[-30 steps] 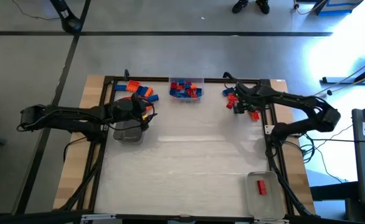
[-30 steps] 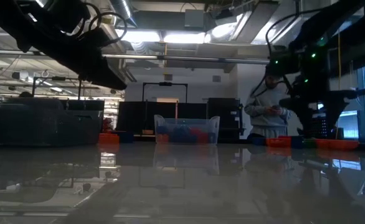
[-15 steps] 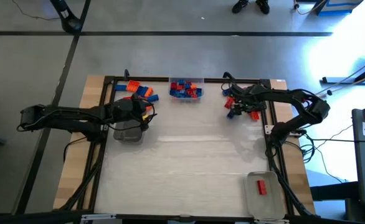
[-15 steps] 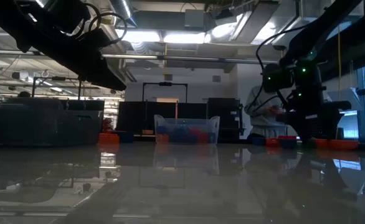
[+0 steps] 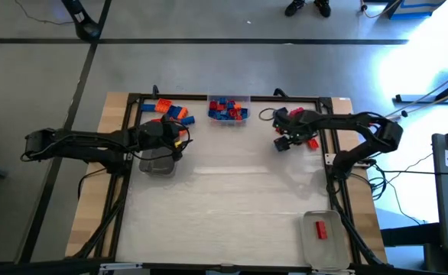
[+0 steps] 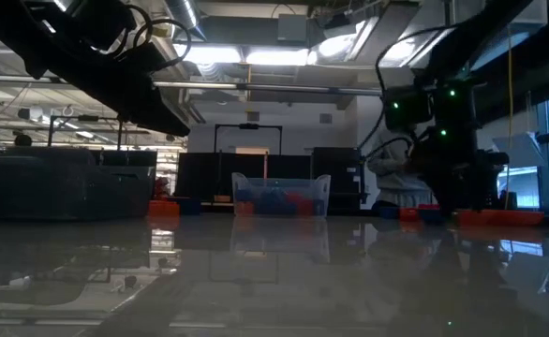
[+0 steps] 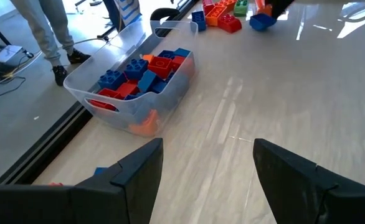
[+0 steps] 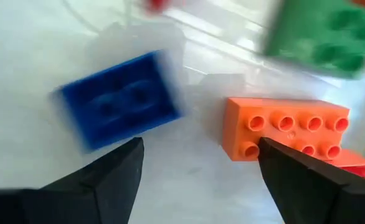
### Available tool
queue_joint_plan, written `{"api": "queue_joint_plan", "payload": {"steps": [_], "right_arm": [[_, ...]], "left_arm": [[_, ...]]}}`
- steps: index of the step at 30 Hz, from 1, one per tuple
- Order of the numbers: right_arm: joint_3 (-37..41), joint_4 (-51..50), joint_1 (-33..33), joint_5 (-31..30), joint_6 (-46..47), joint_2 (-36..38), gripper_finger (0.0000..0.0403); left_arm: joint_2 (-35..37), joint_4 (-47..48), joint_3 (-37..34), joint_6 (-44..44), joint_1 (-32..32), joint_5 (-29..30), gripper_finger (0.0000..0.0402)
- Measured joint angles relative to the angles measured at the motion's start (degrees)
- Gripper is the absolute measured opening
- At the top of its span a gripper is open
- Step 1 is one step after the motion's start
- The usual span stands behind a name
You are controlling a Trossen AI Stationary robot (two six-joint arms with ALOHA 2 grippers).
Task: Sort blocks by size
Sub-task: Put the orange 8 stud game piece into the gray bin
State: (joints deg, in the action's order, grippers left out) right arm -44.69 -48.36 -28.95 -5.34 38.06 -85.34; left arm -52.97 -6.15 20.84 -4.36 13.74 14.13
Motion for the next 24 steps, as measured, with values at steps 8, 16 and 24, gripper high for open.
{"api": "queue_joint_plan", "payload": {"steps": [8,16,24], "right_arm": [[-2.00,1.45,12.43,6.10,1.70,-0.07,0.0308],[-8.36,-8.68,19.57,4.84,-2.91,-0.13,0.0308],[-11.75,-15.49,21.07,-5.88,-26.35,-0.09,0.0308]], "left_arm": [[0.00,-0.02,0.00,-0.09,0.00,0.00,0.0235],[0.00,-0.04,0.00,-0.11,0.01,0.00,0.0235],[0.00,-0.04,0.00,0.04,0.00,0.00,0.0235]]}}
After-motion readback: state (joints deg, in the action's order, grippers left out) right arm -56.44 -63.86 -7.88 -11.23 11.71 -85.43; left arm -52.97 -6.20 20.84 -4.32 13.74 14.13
